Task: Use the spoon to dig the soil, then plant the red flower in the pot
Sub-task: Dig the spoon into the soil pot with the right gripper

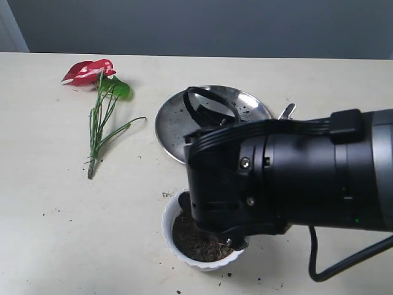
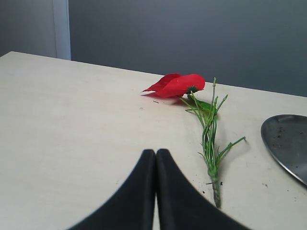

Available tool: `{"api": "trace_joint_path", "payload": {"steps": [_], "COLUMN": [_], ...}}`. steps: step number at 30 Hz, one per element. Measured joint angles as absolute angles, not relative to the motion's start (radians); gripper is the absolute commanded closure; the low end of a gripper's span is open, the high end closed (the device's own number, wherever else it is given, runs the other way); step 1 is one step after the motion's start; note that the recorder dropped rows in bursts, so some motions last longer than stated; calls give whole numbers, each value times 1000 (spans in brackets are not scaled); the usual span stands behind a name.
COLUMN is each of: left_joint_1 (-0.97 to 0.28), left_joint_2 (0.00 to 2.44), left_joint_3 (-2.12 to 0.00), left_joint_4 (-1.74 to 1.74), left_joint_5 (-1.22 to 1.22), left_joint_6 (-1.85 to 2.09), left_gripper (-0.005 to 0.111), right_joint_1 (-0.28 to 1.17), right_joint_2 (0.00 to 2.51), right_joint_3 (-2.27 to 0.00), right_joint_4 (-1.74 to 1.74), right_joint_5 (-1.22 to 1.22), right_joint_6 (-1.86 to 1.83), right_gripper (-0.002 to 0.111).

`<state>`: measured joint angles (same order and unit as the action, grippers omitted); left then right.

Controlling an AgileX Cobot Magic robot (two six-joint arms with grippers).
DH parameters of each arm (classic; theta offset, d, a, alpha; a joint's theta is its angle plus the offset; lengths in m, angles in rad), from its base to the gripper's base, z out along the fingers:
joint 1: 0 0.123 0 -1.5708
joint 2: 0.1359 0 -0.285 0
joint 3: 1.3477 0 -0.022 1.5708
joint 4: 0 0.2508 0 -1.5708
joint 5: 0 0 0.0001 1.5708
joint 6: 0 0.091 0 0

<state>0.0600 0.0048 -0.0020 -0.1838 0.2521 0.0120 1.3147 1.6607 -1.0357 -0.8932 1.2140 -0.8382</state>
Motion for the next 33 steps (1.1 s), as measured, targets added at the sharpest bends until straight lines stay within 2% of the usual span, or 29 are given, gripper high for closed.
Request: {"api": "trace_joint_path", "payload": {"steps": [14,25,33], "left_joint_1": [60,60,60], "left_joint_2": [5,5,5], "left_joint_3": [-2,-2,-2], "left_joint_4": [-184,-184,-184], "left_joint_5": [252,252,252], "left_joint_6": [12,12,12], "left_gripper": [106,106,106], "right_joint_1": [1315,1316,1316], "right_joint_2": [1728,1674,1666], "right_joint_3": [-1036,-1038,-1038], "right_joint_4": [-845,-1051,-851], "right_joint_5": [1177,1207,1152], "right_joint_6": [-854,-837,-837], "right_gripper": [109,109,109]}}
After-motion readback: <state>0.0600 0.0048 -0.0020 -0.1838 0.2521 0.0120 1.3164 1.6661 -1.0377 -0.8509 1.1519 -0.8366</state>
